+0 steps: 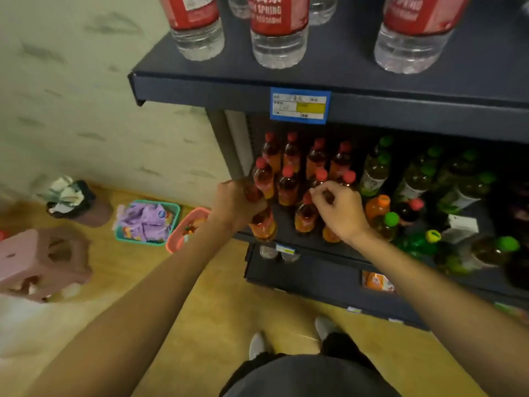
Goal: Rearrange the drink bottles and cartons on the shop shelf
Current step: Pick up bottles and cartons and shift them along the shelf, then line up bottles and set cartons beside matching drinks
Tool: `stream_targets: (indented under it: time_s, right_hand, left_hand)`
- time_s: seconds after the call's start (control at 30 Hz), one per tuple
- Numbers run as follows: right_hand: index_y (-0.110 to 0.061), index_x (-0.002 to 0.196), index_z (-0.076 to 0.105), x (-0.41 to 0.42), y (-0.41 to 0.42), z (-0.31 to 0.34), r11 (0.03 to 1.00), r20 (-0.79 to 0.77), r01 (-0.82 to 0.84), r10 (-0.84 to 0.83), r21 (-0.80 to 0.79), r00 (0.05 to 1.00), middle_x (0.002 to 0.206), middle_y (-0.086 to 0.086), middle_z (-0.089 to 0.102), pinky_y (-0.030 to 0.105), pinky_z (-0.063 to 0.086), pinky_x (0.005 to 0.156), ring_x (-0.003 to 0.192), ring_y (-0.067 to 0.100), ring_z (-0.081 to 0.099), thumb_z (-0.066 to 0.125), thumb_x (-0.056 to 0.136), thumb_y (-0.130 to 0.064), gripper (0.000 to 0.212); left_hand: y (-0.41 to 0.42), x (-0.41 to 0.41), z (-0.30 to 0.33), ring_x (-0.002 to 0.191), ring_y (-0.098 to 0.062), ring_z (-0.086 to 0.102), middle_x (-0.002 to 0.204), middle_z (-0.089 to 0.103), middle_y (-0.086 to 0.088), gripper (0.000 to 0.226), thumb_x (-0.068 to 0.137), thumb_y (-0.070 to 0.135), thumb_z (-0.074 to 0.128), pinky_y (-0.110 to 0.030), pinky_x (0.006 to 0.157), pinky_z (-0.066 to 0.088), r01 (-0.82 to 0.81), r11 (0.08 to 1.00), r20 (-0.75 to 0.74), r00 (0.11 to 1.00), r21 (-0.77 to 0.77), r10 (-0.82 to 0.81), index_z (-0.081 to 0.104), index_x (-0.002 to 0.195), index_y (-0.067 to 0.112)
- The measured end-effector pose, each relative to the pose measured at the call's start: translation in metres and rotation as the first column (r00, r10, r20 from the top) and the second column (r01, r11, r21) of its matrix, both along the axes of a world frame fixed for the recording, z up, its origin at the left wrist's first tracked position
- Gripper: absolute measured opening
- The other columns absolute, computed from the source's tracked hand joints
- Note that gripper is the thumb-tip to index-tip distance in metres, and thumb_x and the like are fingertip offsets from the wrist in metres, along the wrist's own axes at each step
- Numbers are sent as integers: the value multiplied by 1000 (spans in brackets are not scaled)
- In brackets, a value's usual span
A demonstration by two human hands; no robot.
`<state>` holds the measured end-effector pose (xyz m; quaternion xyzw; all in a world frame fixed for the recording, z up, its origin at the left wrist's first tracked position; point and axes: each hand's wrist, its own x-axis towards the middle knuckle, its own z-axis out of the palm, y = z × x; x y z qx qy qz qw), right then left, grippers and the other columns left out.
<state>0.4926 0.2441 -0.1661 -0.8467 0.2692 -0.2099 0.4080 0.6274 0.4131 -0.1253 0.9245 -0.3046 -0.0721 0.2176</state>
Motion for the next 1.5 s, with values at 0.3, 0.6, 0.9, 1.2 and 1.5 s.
stream_targets:
  time_s: [0.3,0.6,0.9,1.2,1.5]
  right_hand:
    - [-20,81,66,-40,41,-14,972,-85,235,-234,-6,968,65,5,66,35,47,58,58,18,59,60,90,-31,15]
    - [-19,76,62,-58,44,-12,958,-148,284,-275,39,950,57,-9,55,22,36,53,52,4,49,59,92,-30,20]
    - [-12,79,66,-47,31,-16,961,-135,266,-256,69,957,65,-2,63,31,45,60,62,14,57,60,91,-28,20]
    - [-16,79,65,-44,16,-21,969,-171,238,-224,64,959,67,-2,64,27,44,60,61,10,56,59,91,-28,18]
    - [-29,77,60,-31,22,-28,963,-185,239,-214,123,959,65,-5,62,38,51,63,63,15,59,59,92,-31,15]
  left_hand:
    - [-18,24,-23,83,-17,55,95,62,-2,23,77,18,68,-19,70,35,381,924,-79,923,37,-377,65,100,14]
    - [-48,30,-57,88,-24,56,103,56,-10,21,78,13,67,-30,73,43,551,821,-136,834,151,-535,60,98,10]
    - [-68,37,-82,100,-26,58,111,56,-12,24,84,2,62,-25,79,43,576,779,-160,817,248,-554,60,108,3]
    - [-87,48,-95,107,-33,58,116,57,-16,29,86,3,60,-40,91,50,528,797,-143,849,293,-509,60,115,2]
    - [-86,44,-95,118,-33,50,133,45,-11,41,90,8,54,-42,91,49,521,774,-123,849,360,-514,47,130,13]
